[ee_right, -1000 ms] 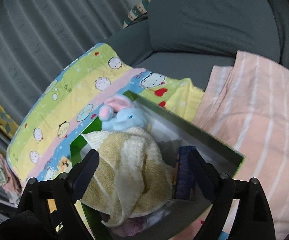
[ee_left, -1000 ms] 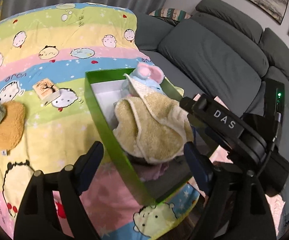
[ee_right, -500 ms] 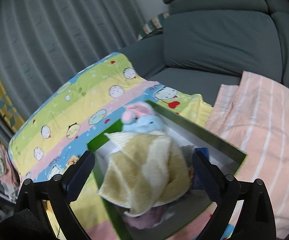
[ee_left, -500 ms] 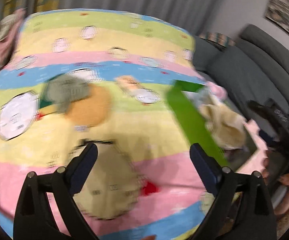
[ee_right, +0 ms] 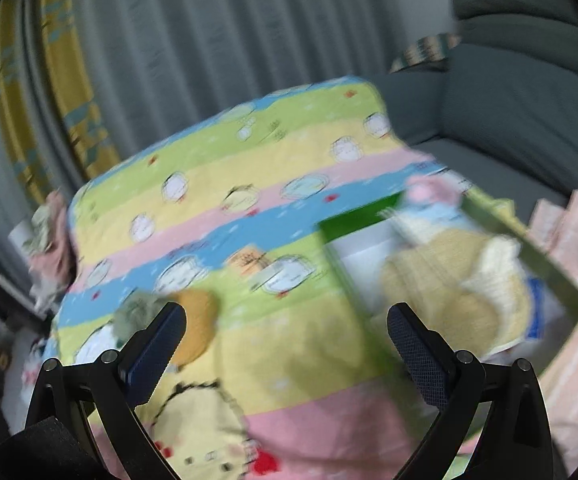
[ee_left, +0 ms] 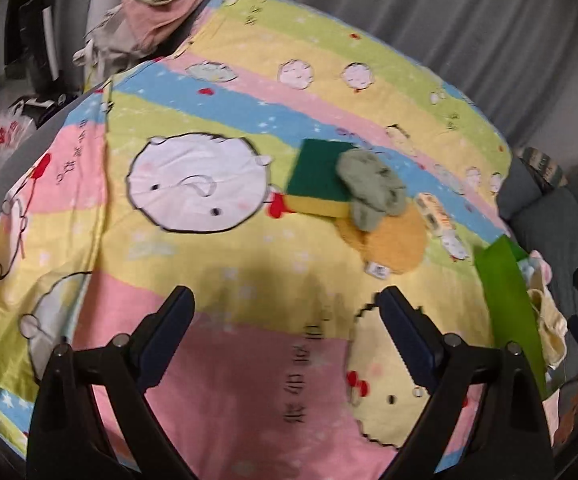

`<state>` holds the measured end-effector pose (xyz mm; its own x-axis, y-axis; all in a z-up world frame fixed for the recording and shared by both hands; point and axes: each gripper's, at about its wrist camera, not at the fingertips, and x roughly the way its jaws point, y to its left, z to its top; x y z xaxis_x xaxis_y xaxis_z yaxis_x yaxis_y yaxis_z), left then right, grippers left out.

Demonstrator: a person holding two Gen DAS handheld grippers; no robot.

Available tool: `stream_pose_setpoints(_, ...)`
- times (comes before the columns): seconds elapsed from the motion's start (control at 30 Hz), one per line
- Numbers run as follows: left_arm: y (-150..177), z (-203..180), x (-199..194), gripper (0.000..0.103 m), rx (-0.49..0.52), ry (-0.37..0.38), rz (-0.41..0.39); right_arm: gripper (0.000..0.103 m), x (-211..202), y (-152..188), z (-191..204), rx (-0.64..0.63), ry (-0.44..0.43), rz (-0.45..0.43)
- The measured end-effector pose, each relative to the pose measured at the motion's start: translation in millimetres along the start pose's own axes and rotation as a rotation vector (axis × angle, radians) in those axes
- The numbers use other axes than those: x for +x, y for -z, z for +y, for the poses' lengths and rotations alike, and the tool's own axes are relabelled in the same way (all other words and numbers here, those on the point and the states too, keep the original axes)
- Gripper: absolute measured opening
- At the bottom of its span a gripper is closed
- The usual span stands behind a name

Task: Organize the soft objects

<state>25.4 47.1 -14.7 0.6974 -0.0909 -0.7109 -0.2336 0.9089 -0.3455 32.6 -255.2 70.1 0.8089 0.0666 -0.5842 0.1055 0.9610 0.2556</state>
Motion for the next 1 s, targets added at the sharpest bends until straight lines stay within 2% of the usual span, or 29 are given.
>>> stream_pose_setpoints(0.13,-3.0,9.0,-1.1,0.092,-0.007,-0.026,0.012,0.101,30.6,9.3,28.9,-0.013,-0.094,0.120)
stream_pose_setpoints(0.23,-3.4,15.5,-2.4,0.092,0.000,-0.040,0.019,0.101,57.8,14.5,45.4,0.033,-0.177,0.243)
stream_pose_setpoints(0.3,-3.8,21.2,-2.1,0.091,-0.006,-0.043,0.025,0.100,79.6,15.7,57.6,0.059,-0.194,0.304)
stream_pose_setpoints(0.43,-5.0,30.9,-7.9,0.090,-0.036,-0.047,0.022,0.097,107.4,15.1,90.0,0.062,-0.231,0.347)
stream_pose_setpoints(0.53,-7.3,35.6,-10.3,0.090,-0.047,-0.048,0.019,0.088,127.7,15.7,122.2,0.020,-0.280,0.380)
stream_pose_setpoints(0.67,-9.8,40.3,-11.2,0.089,-0.063,-0.040,0.025,0.063,155.6,22.0,147.5,0.016,-0.306,0.444)
stream_pose_setpoints(0.77,-11.8,41.6,-12.7,0.089,-0.060,-0.031,0.029,0.053,172.7,28.8,156.7,0.009,-0.286,0.459)
stream_pose_setpoints(0.83,-12.3,41.8,-14.1,0.089,-0.057,-0.035,0.023,0.041,178.6,34.3,157.9,-0.007,-0.259,0.458)
stream_pose_setpoints(0.9,-12.8,42.2,-14.1,0.089,-0.054,-0.040,0.023,0.023,179.3,36.4,158.0,-0.015,-0.274,0.451)
stream_pose_setpoints(1.0,-13.6,43.1,-13.1,0.089,-0.059,-0.036,0.030,0.017,165.6,35.7,153.6,0.009,-0.323,0.440)
